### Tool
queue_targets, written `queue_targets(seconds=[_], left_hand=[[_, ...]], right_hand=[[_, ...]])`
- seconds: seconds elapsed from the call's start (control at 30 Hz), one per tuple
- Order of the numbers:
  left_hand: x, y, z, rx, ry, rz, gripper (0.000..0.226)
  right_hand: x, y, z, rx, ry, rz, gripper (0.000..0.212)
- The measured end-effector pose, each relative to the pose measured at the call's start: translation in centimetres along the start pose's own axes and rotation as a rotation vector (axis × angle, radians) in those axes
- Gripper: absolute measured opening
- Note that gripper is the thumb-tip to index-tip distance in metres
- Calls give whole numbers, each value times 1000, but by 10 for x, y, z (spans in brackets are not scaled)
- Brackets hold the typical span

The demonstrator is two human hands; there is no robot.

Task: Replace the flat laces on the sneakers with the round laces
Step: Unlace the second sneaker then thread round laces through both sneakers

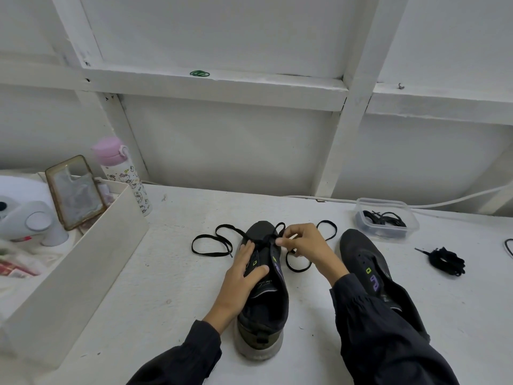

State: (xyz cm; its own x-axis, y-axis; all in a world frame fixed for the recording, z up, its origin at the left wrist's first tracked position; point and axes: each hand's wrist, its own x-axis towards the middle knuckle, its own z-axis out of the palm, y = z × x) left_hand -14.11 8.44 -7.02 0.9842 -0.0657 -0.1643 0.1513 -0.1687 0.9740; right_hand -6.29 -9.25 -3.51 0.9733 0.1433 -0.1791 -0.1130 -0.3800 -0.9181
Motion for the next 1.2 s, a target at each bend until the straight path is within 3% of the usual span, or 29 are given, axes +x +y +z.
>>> queue_targets(seconds=[0.17,0.33,0.47,0.57,0.67,0.83,0.9,1.03,1.2], left_hand=[[0,0,0,-8,-13,-5,82],[0,0,0,-6,-5,-7,85],[0,0,0,-7,-7,-7,80],[1,-2,-1,-13,-16,3,71],[0,-1,-1,-15,-6,-7,80],[1,-2,-1,4,13,-3,82],[2,-1,0,7,11,-3,82],[1,-2,-1,6,0,-6,80],[1,-4,-1,-10,0,-12,76]], right_hand=[[3,-9,-8,274,231,21,17],[-3,3,6,84,6,87,23],[2,5,7,-18,35,31,20],[7,-3,-3,152,259,-10,16],[6,-10,-10,388,443,12,14],[-5,-3,-3,82,-17,136,31],[-6,1,4,37,-71,95,27],[-1,-3,3,34,60,68,26],[6,-8,-19,476,562,84,13]])
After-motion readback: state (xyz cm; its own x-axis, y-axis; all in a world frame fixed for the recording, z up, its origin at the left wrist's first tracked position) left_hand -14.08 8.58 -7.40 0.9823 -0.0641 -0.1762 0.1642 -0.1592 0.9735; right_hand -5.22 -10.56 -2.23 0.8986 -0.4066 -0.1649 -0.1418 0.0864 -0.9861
